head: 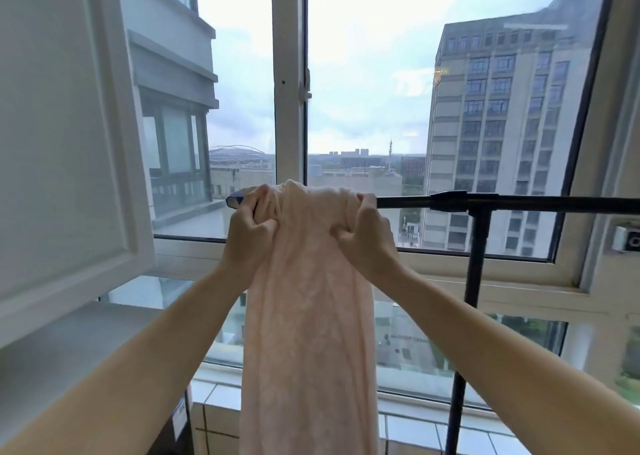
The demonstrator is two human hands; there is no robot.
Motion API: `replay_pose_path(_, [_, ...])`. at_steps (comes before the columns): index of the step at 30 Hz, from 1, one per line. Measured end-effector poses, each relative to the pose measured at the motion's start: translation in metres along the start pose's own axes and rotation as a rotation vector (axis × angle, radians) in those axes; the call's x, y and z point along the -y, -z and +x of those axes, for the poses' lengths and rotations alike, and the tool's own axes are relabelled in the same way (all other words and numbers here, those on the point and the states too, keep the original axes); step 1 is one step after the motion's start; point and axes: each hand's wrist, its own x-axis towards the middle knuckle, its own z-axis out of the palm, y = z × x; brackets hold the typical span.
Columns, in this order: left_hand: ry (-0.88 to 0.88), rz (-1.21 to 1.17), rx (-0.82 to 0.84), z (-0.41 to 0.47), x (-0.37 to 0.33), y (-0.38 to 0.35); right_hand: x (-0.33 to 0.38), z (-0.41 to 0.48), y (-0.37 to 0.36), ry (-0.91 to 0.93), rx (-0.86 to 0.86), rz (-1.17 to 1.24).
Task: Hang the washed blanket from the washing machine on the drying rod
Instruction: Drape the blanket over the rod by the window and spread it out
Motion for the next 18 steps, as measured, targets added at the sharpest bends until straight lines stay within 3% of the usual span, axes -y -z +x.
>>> replay_pose_path(4, [-0.09,0.13,0.004,0.024,-0.017,-0.002,0.011,0.028,0.015,0.072,-0.065,0.013])
replay_pose_path(14, [-0.148,0.438,0.153,0.093,-0.042,-0.025,-0.012,0.096,0.105,-0.027,-0.348,-0.074])
replay_pose_path(18, [-0.158,0.684,0.209,0.104,-0.036,-0.037,-0.028,0.084,0.132,-0.064,-0.116,-0.338])
